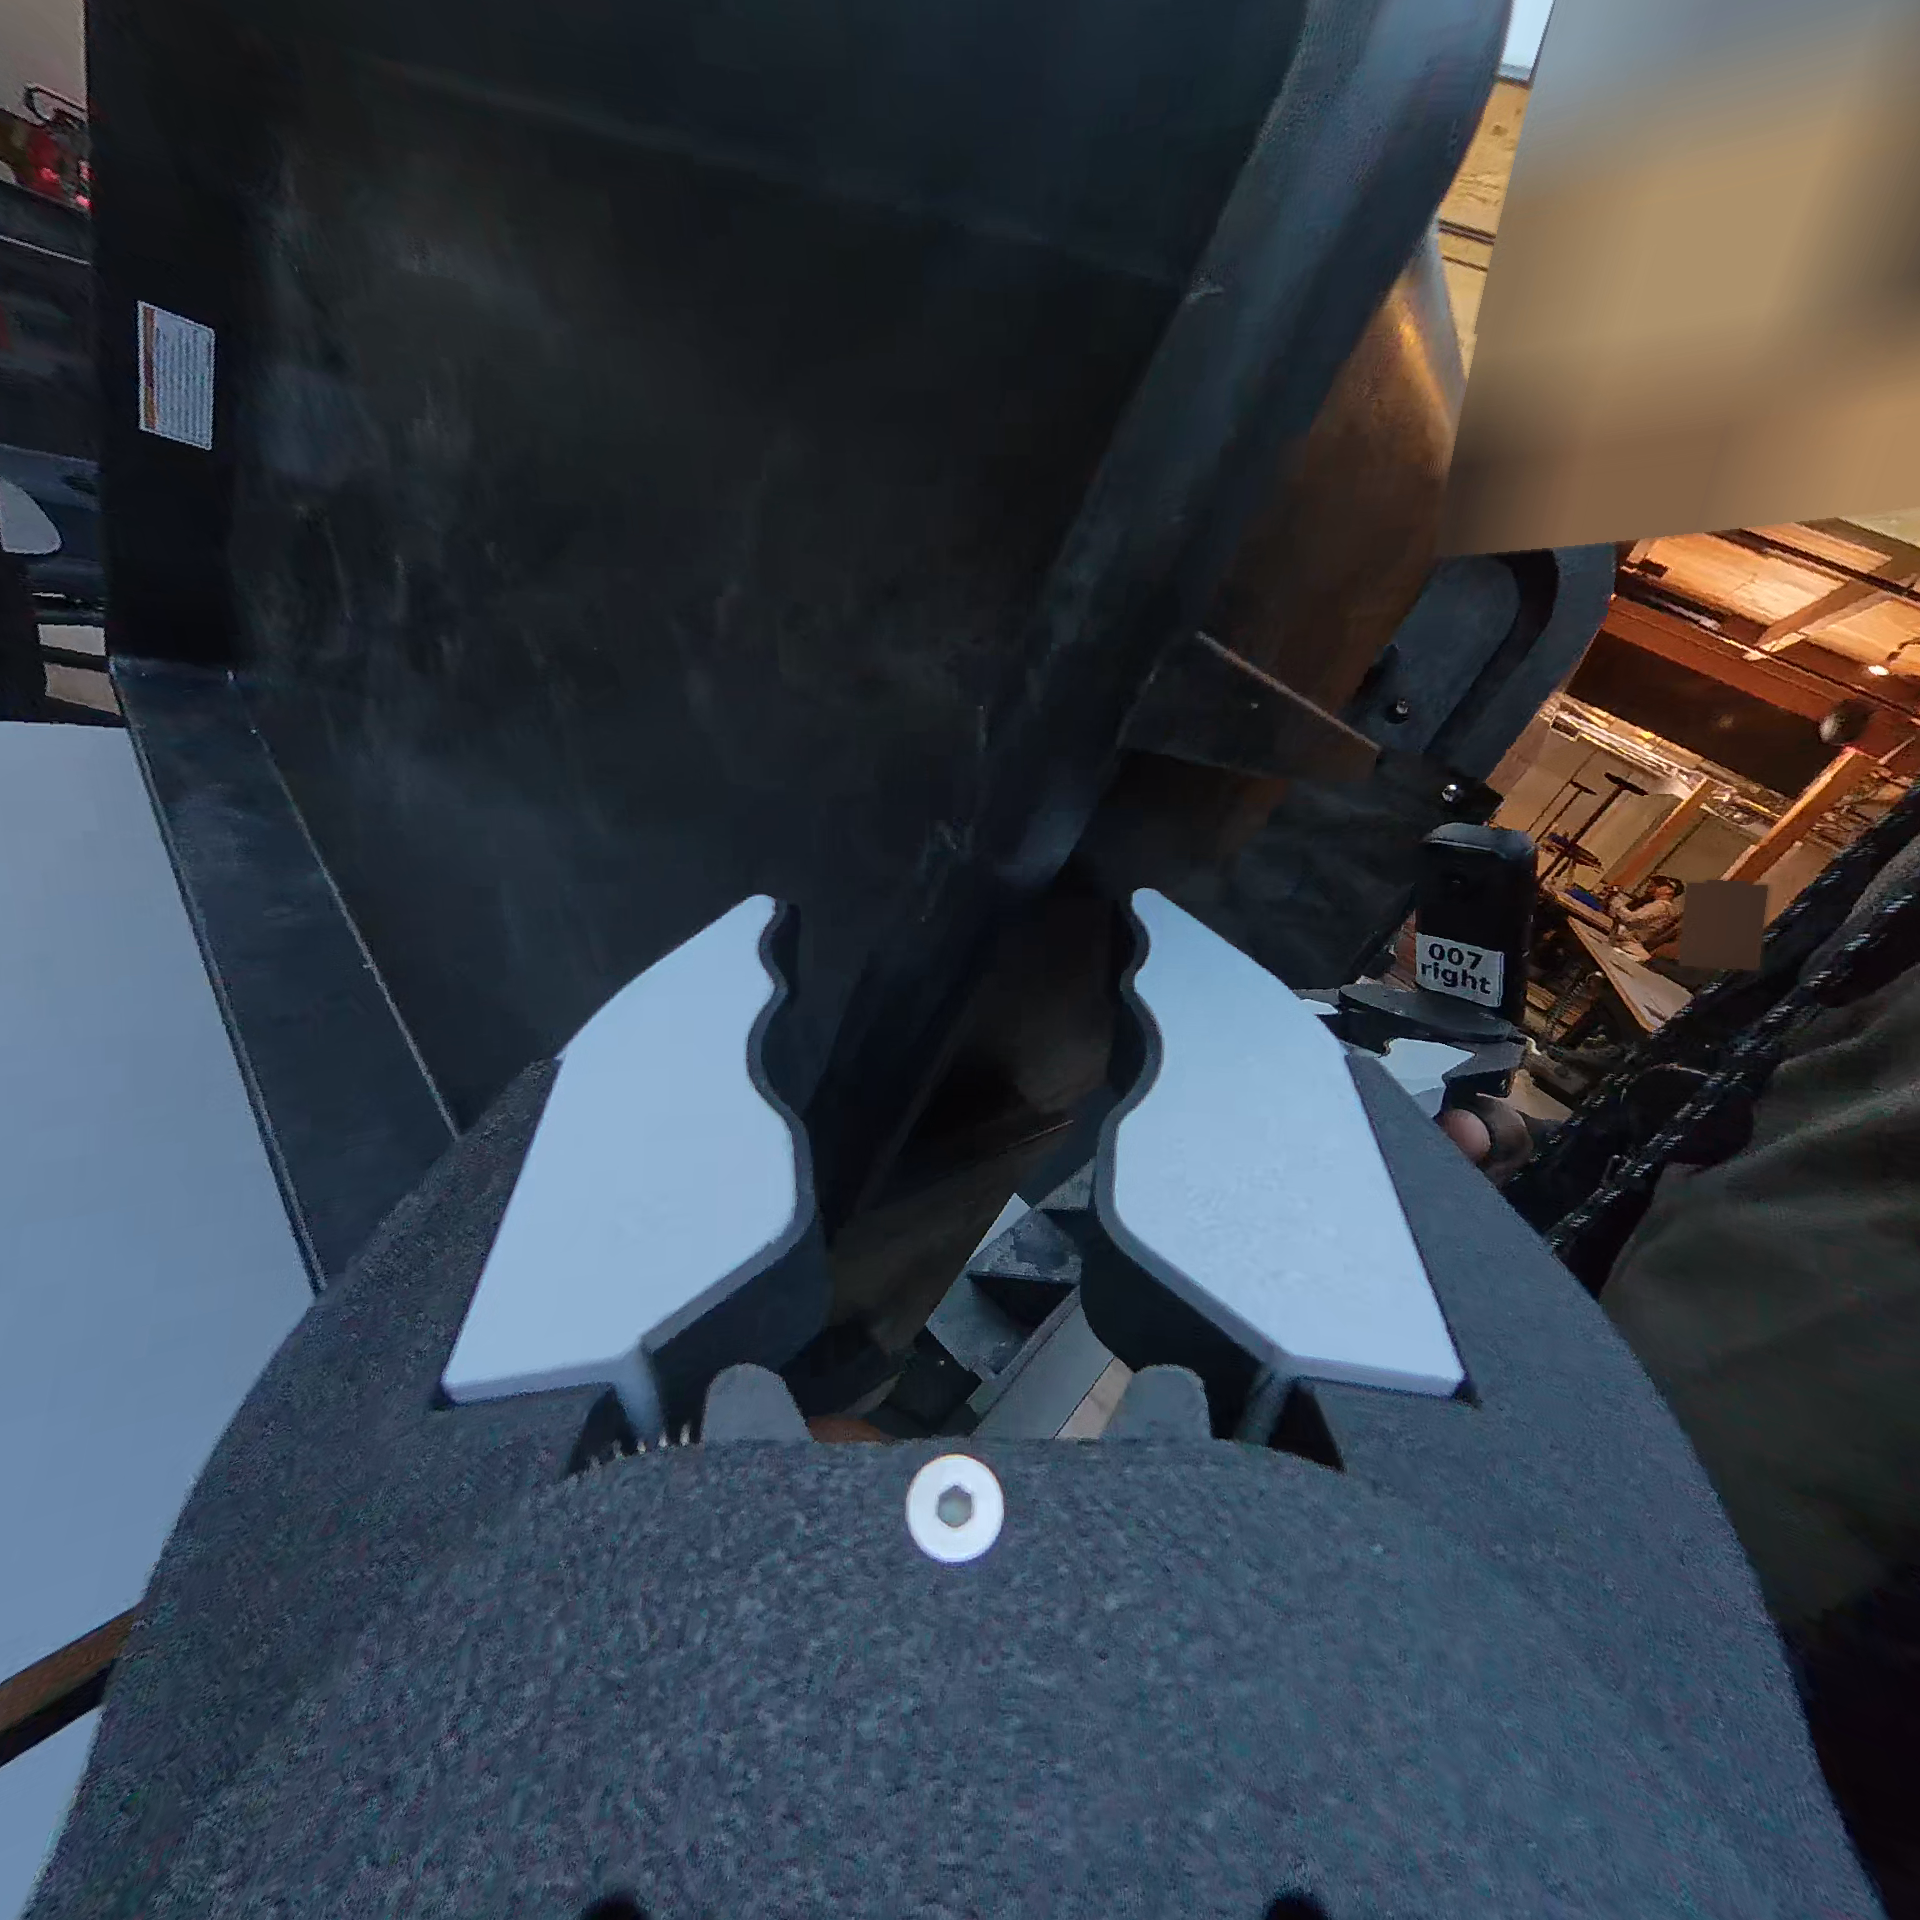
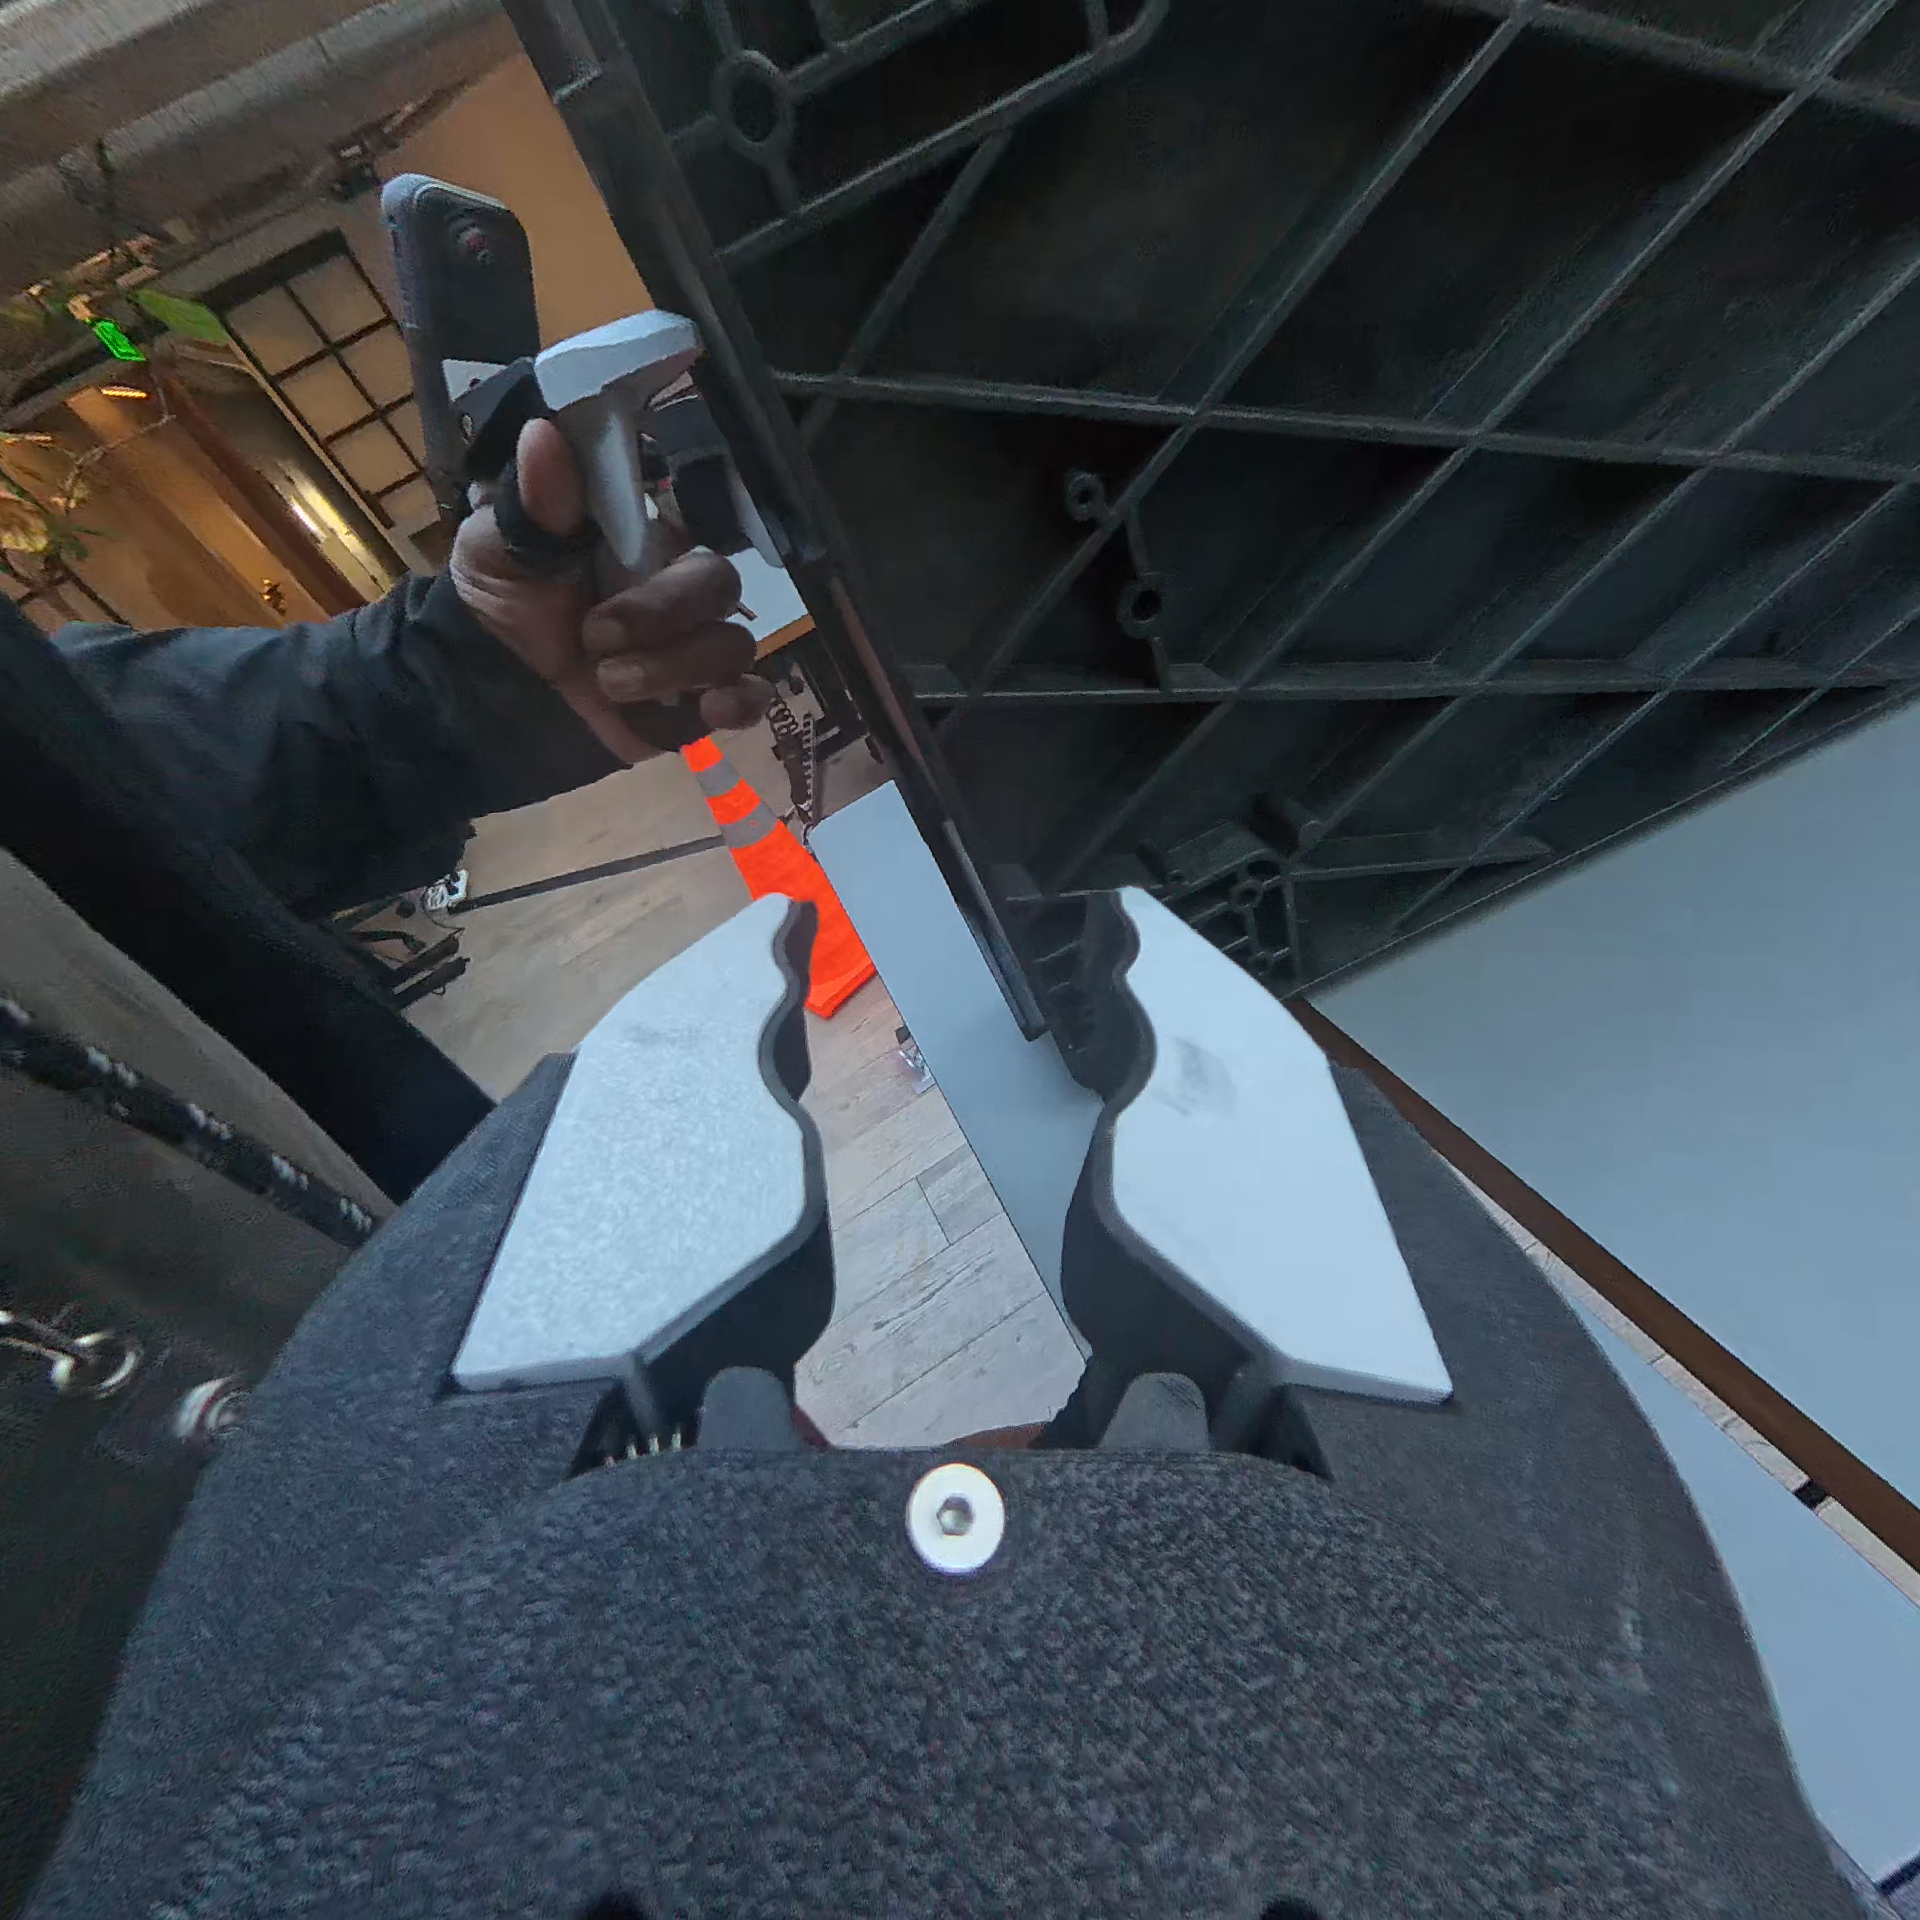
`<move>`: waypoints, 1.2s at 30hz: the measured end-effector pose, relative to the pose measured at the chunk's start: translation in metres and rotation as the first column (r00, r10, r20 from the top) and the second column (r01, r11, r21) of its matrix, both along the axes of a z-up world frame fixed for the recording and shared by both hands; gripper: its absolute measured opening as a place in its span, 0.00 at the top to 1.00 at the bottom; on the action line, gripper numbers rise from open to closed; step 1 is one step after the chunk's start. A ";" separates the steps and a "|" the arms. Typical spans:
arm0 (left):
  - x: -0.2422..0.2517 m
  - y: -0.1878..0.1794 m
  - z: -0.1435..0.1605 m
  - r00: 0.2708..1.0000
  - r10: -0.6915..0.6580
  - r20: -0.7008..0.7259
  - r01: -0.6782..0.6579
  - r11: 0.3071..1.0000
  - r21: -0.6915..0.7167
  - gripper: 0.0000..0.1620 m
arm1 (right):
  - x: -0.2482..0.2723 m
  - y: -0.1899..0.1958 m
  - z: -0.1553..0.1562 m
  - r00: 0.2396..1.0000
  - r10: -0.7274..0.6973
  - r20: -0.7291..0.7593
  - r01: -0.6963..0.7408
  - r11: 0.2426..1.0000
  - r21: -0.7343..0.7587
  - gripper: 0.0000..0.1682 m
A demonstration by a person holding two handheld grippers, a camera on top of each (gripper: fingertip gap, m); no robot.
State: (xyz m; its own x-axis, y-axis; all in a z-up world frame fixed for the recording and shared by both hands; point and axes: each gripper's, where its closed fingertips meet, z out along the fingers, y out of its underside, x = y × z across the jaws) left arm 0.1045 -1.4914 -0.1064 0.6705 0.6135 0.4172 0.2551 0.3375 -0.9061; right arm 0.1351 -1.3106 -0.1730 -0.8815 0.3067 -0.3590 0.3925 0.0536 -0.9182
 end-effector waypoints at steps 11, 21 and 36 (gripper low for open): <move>-0.002 0.006 0.017 0.996 -0.075 -0.043 0.075 0.997 0.005 0.63 | -0.008 0.005 0.036 0.992 -0.124 0.013 0.125 0.983 -0.131 0.53; -0.002 0.024 0.023 0.983 -0.155 -0.102 0.151 0.987 -0.045 0.62 | -0.012 -0.004 0.116 0.980 -0.198 0.018 0.193 0.923 -0.333 0.51; -0.005 0.022 0.021 0.989 -0.137 -0.062 0.137 0.990 -0.014 0.59 | -0.019 -0.019 0.133 0.963 -0.270 -0.006 0.247 0.888 -0.388 0.58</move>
State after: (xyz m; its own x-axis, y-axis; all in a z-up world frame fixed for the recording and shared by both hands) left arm 0.0997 -1.4695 -0.0850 0.7734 0.5175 0.3662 0.2406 0.2948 -0.9248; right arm 0.1157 -1.3298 -0.0398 -0.8126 0.3767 -0.4448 0.2905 -0.3999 -0.8693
